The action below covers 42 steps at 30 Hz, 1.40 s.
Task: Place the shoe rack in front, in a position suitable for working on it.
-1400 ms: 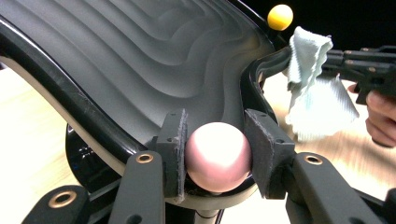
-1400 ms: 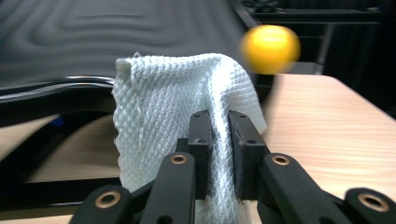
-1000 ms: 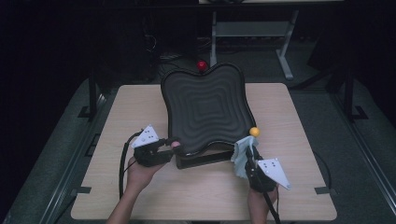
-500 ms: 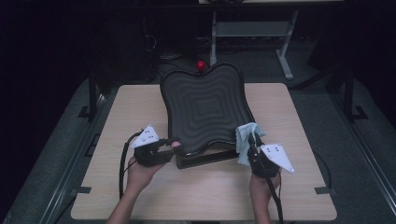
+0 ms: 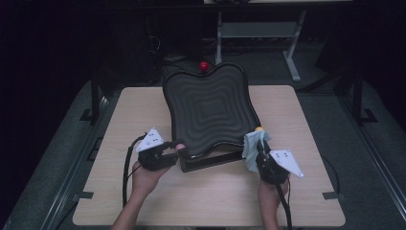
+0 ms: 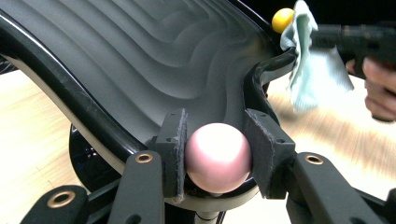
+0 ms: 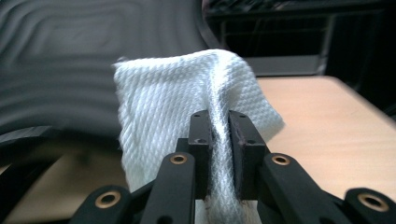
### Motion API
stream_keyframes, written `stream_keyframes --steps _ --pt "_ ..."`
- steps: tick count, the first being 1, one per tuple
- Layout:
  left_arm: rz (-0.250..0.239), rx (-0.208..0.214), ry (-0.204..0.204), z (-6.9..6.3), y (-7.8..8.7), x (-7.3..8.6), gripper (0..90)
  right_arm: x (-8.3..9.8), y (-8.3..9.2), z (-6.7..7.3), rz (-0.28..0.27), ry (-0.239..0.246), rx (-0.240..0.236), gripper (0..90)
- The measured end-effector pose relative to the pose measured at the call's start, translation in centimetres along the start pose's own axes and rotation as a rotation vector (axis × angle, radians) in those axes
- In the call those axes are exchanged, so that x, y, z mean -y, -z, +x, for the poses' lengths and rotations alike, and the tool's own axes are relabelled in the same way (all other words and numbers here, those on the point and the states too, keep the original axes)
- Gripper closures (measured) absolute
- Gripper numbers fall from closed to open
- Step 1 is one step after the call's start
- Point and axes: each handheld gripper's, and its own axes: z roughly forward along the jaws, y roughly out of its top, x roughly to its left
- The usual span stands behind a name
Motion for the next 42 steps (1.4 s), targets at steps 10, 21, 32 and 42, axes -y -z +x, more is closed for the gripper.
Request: stream_keyframes --steps 10,21,32,42 --pt "-0.002 -0.002 0.003 0.0 0.0 0.0 60.0 3.6 0.0 4.7 0.132 0.077 -0.123 79.9" --pt "0.001 0.0 0.014 0.0 -0.1 -0.1 56.8 4.1 -4.8 10.6 0.346 0.229 -0.238 79.9" --pt "0.007 -0.009 0.013 -0.1 -0.1 -0.1 59.3 4.2 -5.0 14.4 0.396 0.271 -0.359 79.6" --pt "0.006 -0.013 0.012 0.0 -0.1 -0.1 59.6 4.4 -4.7 14.6 0.392 0.26 -0.349 79.6"
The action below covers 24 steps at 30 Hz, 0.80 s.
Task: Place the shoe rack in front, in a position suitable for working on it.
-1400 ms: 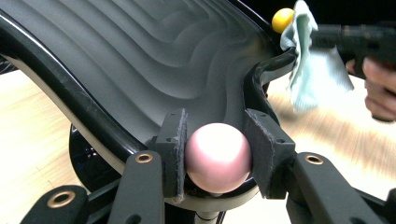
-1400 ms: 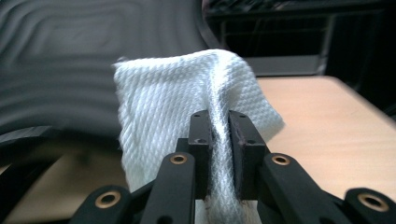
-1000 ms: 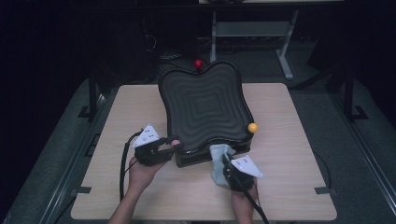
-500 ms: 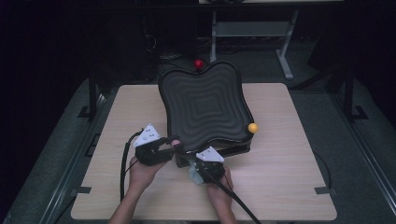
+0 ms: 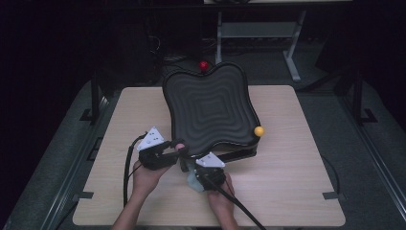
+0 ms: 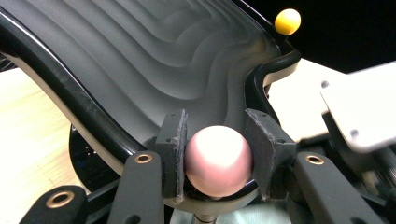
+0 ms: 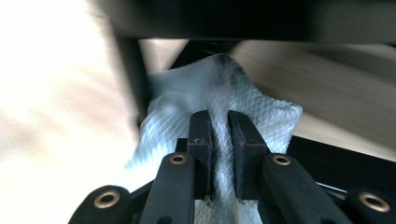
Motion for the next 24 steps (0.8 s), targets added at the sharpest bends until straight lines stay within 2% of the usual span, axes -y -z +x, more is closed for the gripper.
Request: stream_keyframes --steps 2,4,5,8,9,10,12,13,15,17,18,20,21,23,24 --pt "0.0 0.002 0.0 0.0 0.0 0.0 59.6 0.0 0.1 0.0 0.004 0.009 0.001 79.8" --pt "0.001 -0.001 -0.004 0.0 0.1 0.0 59.7 0.1 0.3 -0.9 0.005 0.001 0.03 79.8" --pt "0.002 0.0 -0.001 0.1 0.1 0.0 59.8 0.3 0.5 -2.0 0.003 -0.003 0.08 79.9" --pt "0.001 0.003 0.004 0.1 0.0 0.0 59.8 0.9 1.4 -5.2 0.003 -0.072 0.175 79.8" --pt "0.001 0.003 0.004 0.1 0.0 0.0 59.8 1.2 1.8 -6.5 0.006 -0.089 0.228 79.9" --pt "0.001 0.002 0.004 0.1 0.0 0.0 59.8 1.3 2.0 -7.4 0.005 -0.103 0.254 79.9" --pt "0.001 0.002 0.006 0.1 0.0 0.0 59.7 1.5 2.3 -8.3 -0.001 -0.143 0.252 79.9" --pt "-0.001 0.0 0.006 0.2 0.0 0.0 59.8 1.5 2.3 -8.1 0.0 -0.138 0.254 79.8" --pt "-0.002 0.003 0.009 0.4 0.1 0.0 59.8 1.5 2.1 -7.2 -0.002 -0.107 0.227 79.7" --pt "0.004 0.006 0.006 0.5 0.2 0.0 60.0 1.4 2.1 -7.1 0.003 -0.088 0.211 79.9" --pt "0.005 0.004 0.005 0.5 0.2 0.0 60.0 1.5 2.2 -7.6 0.002 -0.108 0.205 80.0" --pt "0.007 0.003 0.002 0.4 0.2 0.0 60.0 1.8 2.7 -8.7 0.005 -0.119 0.251 79.9" --pt "0.006 0.003 0.002 0.4 0.2 0.0 60.0 2.2 3.1 -9.8 0.002 -0.141 0.283 80.0" --pt "0.004 0.001 0.006 0.4 0.2 0.0 60.0 2.7 3.8 -11.3 0.008 -0.187 0.316 80.0" --pt "0.006 0.0 0.006 0.4 0.2 -0.1 59.9 2.9 4.0 -11.7 0.003 -0.207 0.309 80.0"
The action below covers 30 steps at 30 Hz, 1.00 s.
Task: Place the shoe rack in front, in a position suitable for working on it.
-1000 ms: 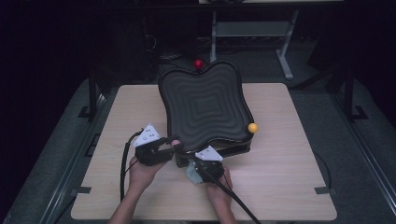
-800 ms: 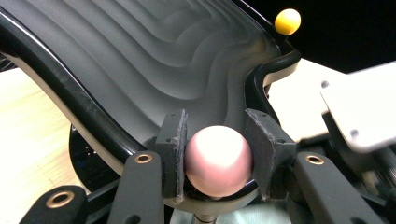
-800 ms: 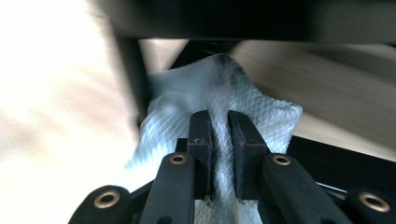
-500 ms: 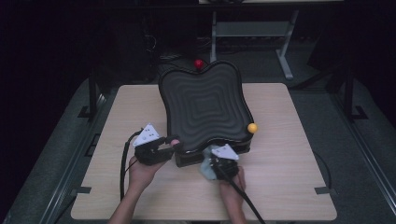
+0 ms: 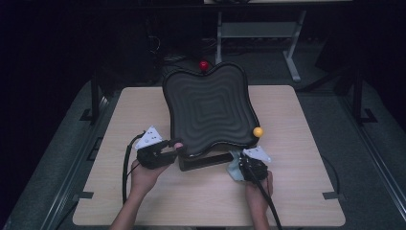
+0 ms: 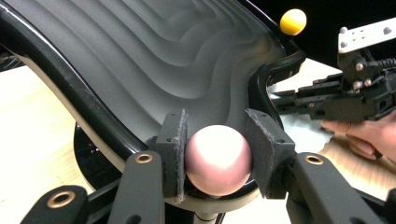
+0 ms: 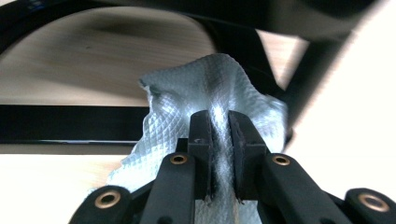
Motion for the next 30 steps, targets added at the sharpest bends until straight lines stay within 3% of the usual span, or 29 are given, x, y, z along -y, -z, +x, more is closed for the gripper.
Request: stream_keyframes --steps 1,4,6,10,16,23,26,29,30 --pt "0.0 0.0 -0.002 0.0 0.0 0.0 59.9 0.0 0.1 0.0 0.003 -0.011 -0.005 79.9" --pt "-0.003 -0.005 0.002 0.1 0.0 0.0 60.0 0.1 0.1 1.2 0.014 0.041 -0.02 79.9" --pt "-0.002 -0.004 0.002 0.2 0.1 0.0 60.0 0.1 0.1 1.1 0.016 0.039 -0.034 79.9" --pt "-0.005 -0.002 0.004 0.2 0.1 0.1 60.0 0.5 0.7 -0.6 0.015 -0.013 -0.014 79.9" --pt "-0.004 -0.004 0.006 0.5 0.3 0.1 60.0 1.1 2.2 -1.7 0.004 -0.035 0.013 80.5" --pt "-0.013 -0.02 0.025 1.6 1.1 0.3 60.0 2.3 4.0 -4.3 -0.044 -0.148 0.046 80.9" --pt "-0.02 -0.039 0.042 2.2 1.5 0.5 59.9 1.9 4.2 -4.8 -0.095 -0.171 -0.014 80.8" --pt "-0.028 -0.052 0.059 2.5 1.7 0.6 59.8 0.3 4.3 -4.5 -0.183 -0.145 -0.105 80.7" --pt "-0.027 -0.054 0.062 2.6 1.8 0.6 59.8 -0.1 4.2 -4.3 -0.193 -0.134 -0.113 80.7"
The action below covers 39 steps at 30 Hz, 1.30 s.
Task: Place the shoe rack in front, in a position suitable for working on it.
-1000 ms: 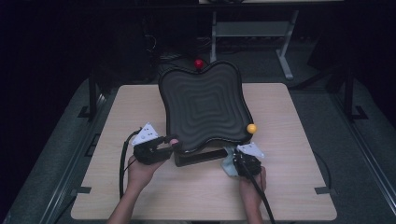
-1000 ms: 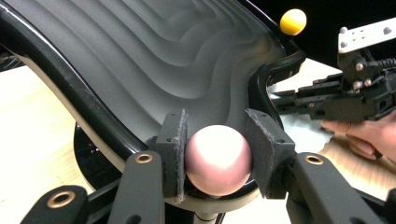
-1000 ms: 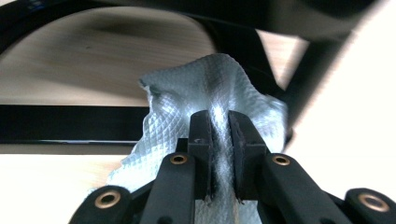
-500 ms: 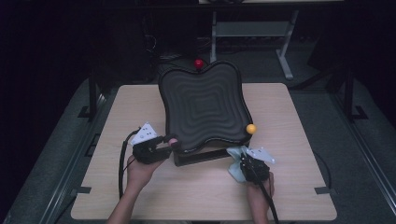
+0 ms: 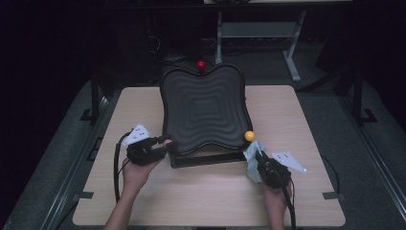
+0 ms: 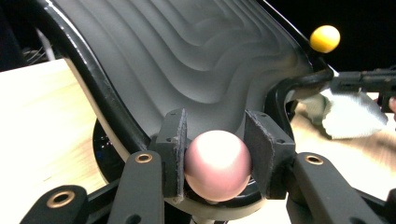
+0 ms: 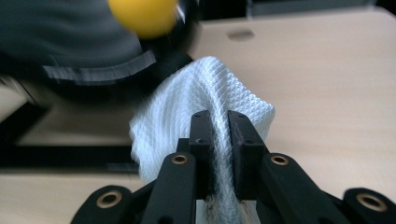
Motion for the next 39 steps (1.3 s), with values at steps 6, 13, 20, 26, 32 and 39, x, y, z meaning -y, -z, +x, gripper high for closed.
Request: stream_keyframes --steps 6,13,20,26,32,39 --pt "-0.016 -0.041 0.016 0.2 0.4 -0.1 53.5 0.6 -2.6 0.7 0.122 0.065 -0.029 81.2" --pt "-0.012 -0.067 -0.013 -0.1 0.7 -0.5 50.8 0.4 -2.3 1.0 0.123 0.064 -0.057 81.0" --pt "-0.006 -0.076 0.002 0.3 0.7 -0.3 58.9 1.0 -2.2 1.8 0.133 0.056 -0.043 81.0" --pt "-0.001 -0.087 -0.002 0.2 0.5 -0.2 59.0 0.5 -1.2 2.6 0.098 0.023 -0.071 81.0" --pt "0.0 -0.085 -0.003 0.1 0.5 -0.2 59.1 1.3 -2.3 2.5 0.167 0.037 -0.043 81.0" --pt "-0.001 -0.084 -0.001 0.3 0.5 -0.2 59.2 -0.5 -2.0 1.8 0.12 0.032 -0.03 81.1"
